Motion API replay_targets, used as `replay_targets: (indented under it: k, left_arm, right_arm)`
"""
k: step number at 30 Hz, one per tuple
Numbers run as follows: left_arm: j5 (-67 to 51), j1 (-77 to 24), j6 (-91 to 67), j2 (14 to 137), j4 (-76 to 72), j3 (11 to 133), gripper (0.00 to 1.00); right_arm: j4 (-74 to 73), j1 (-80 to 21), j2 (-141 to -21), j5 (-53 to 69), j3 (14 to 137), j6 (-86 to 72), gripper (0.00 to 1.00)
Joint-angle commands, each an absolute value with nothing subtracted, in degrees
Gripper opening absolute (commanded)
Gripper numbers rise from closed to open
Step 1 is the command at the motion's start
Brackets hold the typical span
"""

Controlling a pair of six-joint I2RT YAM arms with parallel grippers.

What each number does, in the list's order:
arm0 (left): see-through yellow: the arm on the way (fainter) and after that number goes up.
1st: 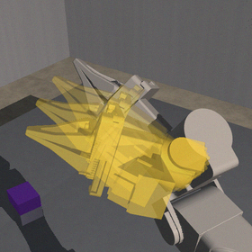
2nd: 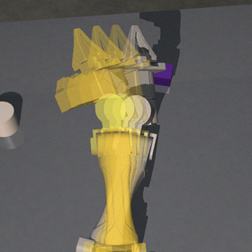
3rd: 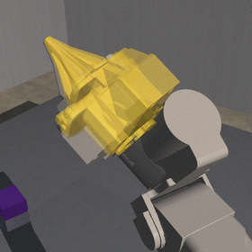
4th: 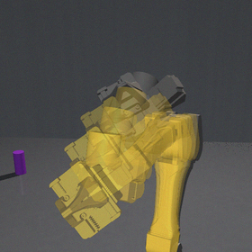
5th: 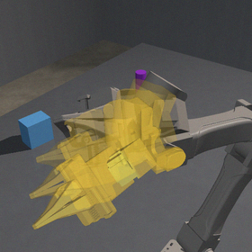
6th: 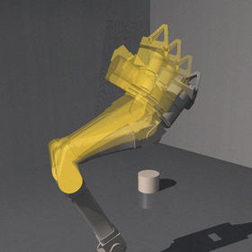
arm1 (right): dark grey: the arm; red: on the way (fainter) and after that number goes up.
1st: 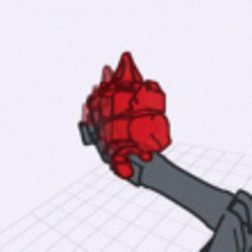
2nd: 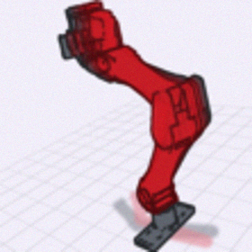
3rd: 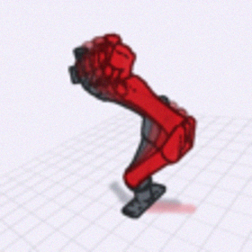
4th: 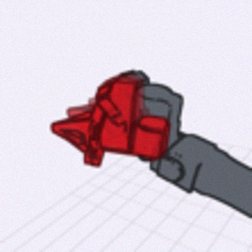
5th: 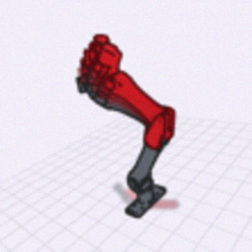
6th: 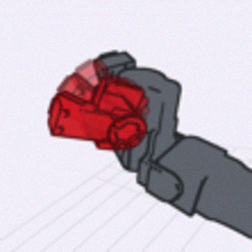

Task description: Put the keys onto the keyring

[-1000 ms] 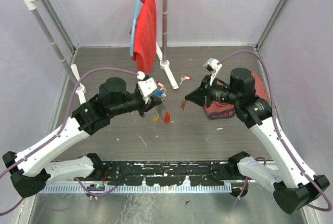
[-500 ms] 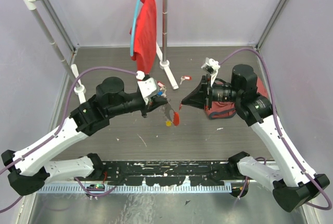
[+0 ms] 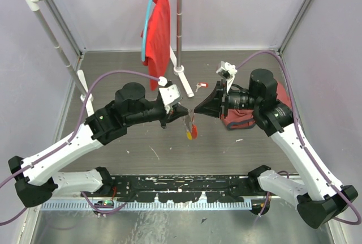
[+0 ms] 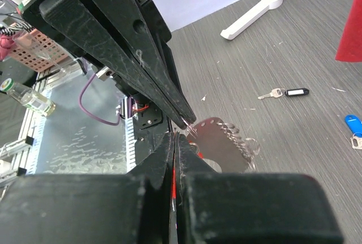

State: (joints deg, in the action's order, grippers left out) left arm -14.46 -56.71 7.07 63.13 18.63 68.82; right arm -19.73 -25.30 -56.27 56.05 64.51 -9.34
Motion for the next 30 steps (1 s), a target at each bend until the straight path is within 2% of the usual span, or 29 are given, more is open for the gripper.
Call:
replay_targets:
  k: [1,30]
  left_arm:
    - [-14.2,-57.2,6.2,63.1,15.7,71.9,0.0]
    - [-13.2,-57.4,5.4,63.5,15.6,71.8,0.0]
  right_arm:
    - [-15.8,-26.1,-56.4,56.5,65.4,-10.1,0.01]
    - [-13.7,-27.7,-56.0,53.0,64.4,-11.3,0.01]
